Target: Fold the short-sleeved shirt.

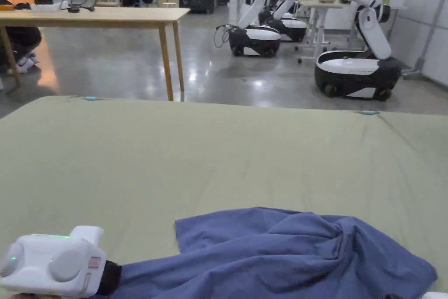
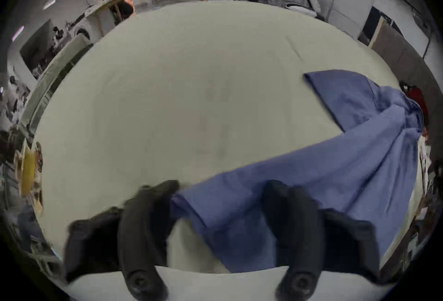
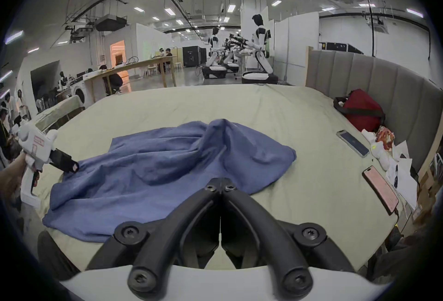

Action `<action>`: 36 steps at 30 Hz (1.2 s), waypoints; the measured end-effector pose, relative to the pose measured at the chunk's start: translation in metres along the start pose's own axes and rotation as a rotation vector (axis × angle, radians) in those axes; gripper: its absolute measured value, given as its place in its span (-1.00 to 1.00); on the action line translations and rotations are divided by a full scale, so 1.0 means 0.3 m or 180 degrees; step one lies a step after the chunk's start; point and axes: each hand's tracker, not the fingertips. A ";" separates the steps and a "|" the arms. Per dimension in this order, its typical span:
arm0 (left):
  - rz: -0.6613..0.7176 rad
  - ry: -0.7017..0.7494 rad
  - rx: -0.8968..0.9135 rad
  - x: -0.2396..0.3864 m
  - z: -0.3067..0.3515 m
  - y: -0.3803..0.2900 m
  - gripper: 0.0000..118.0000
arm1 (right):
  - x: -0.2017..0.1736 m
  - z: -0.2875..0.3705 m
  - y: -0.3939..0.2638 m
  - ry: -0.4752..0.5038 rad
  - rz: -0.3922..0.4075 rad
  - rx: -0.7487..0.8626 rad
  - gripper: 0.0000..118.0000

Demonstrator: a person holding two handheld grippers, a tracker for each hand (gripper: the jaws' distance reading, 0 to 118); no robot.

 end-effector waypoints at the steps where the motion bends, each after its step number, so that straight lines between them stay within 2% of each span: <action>1: -0.0084 -0.0078 0.0049 0.006 0.011 0.004 -0.82 | 0.023 -0.008 0.009 -0.0044 0.0006 -0.0028 -0.98; 2: -0.0047 -0.0080 0.0081 0.009 0.011 0.002 -0.88 | 0.052 -0.022 0.017 -0.0083 0.0018 -0.0062 -0.98; 7: -0.0071 -0.0057 0.0049 0.019 -0.002 -0.017 -0.89 | 0.209 -0.116 0.113 -0.0394 0.0209 -0.0221 -0.98; 10: 0.0006 -0.0133 0.0053 0.015 0.004 -0.020 -0.89 | 0.325 -0.226 0.200 -0.0228 0.0013 -0.0454 -0.98; 11: 0.0006 -0.0147 0.0054 0.016 0.004 -0.022 -0.89 | 0.355 -0.273 0.227 -0.0267 -0.0038 -0.0590 -0.98; 13: 0.0005 -0.0168 0.0043 0.015 0.000 -0.019 -0.89 | 0.402 -0.364 0.267 -0.0155 -0.0014 -0.0710 -0.98; 14: 0.0012 -0.0171 0.0044 0.017 -0.001 -0.021 -0.89 | 0.418 -0.418 0.284 -0.0191 -0.0033 -0.0793 -0.76; 15: 0.0010 -0.0171 0.0042 0.021 -0.003 -0.023 -0.89 | 0.432 -0.463 0.296 -0.0181 -0.0032 -0.0881 -0.13; 16: 0.0006 -0.0178 0.0035 0.026 -0.003 -0.027 -0.89 | 0.445 -0.517 0.303 -0.0123 -0.0064 -0.0970 0.70; 17: -0.0005 -0.0171 0.0047 0.028 -0.006 -0.028 -0.89 | 0.457 -0.575 0.305 -0.0111 -0.0084 -0.1127 1.00; 18: -0.0024 -0.0162 0.0051 0.032 -0.005 -0.030 -0.89 | 0.460 -0.630 0.295 -0.0074 -0.0083 -0.1322 1.00; 19: -0.0040 -0.0152 0.0059 0.036 -0.001 -0.030 -0.89 | 0.451 -0.651 0.291 -0.0035 -0.0090 -0.1227 1.00; 21: -0.0024 -0.0156 0.0058 0.033 -0.004 -0.028 -0.89 | 0.434 -0.702 0.263 -0.0225 0.0106 -0.1439 0.92; 22: -0.0021 -0.0156 0.0058 0.031 -0.006 -0.026 -0.89 | 0.426 -0.727 0.240 -0.0233 0.0180 -0.1486 0.91; 23: -0.0022 -0.0156 0.0053 0.032 -0.004 -0.024 -0.89 | 0.418 -0.735 0.224 -0.0213 0.0221 -0.1566 0.79; 24: -0.0012 -0.0164 0.0045 0.034 0.000 -0.023 -0.89 | 0.408 -0.738 0.213 -0.0188 0.0273 -0.1627 0.57; 26: 0.0010 -0.0161 0.0039 0.033 0.006 -0.016 -0.89 | 0.409 -0.722 0.214 0.0040 0.0187 -0.1529 -0.05; 27: 0.0019 -0.0158 0.0044 0.033 0.015 -0.014 -0.89 | 0.401 -0.708 0.225 -0.0023 0.0219 -0.1487 -0.52; 28: 0.0046 -0.0156 0.0052 0.034 0.030 -0.012 -0.89 | 0.392 -0.677 0.246 0.0054 0.0275 -0.1354 -0.89; 30: 0.0063 -0.0132 0.0173 0.027 0.079 -0.006 -0.90 | 0.365 -0.595 0.296 -0.0098 0.0354 -0.1213 -0.89; 32: 0.0134 -0.0158 0.0357 0.002 0.157 0.018 -0.90 | 0.378 -0.493 0.368 0.0080 0.0310 -0.1016 -0.89; 36: 0.0179 0.0002 0.0758 -0.099 0.314 0.094 -0.91 | 0.387 -0.273 0.524 0.0176 0.0224 -0.0553 -0.89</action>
